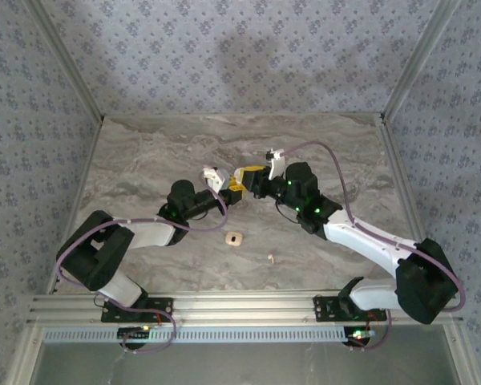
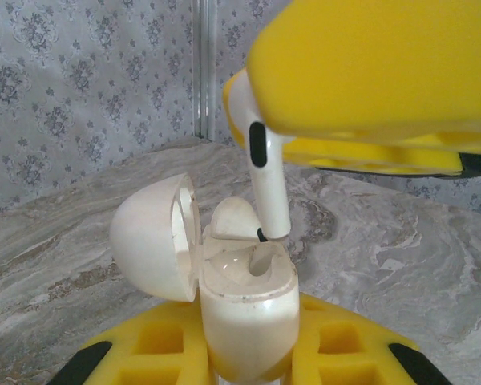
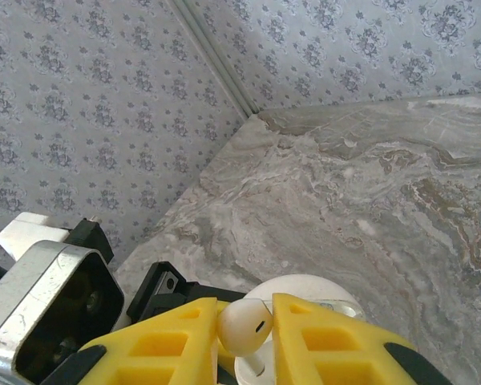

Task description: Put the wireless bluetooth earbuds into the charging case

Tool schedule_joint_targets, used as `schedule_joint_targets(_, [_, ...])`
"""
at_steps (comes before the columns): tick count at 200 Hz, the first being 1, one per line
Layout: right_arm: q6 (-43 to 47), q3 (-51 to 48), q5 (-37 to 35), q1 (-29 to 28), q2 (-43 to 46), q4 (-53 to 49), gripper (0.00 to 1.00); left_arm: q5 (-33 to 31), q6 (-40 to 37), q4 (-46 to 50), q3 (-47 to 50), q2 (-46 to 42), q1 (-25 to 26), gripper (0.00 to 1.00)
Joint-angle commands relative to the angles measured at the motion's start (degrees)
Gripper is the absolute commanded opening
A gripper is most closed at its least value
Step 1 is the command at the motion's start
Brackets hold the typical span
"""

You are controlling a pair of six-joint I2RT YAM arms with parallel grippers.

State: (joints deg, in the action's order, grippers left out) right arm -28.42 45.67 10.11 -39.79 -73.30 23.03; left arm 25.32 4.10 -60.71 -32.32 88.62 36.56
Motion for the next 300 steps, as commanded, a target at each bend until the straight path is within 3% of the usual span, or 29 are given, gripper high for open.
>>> schedule_joint_targets(1, [1.3,1.9,0.0,-0.4,-0.4,2.0,0.24,1.1,-1.0,-3.2,0.4,-1.8,0.4,0.09])
schedule_joint_targets(170, [2.3,1.4,-1.8,-0.4,-1.3,-1.7,0.24,0.5,-1.6,-2.9,0.5,-4.1,0.5,0.09])
schedule_joint_targets(300, [3.1,1.4,-3.5,-0.7,0.2,-3.4,0.36,0.1,-1.9,-2.2,0.7,-4.7,0.5,0.09])
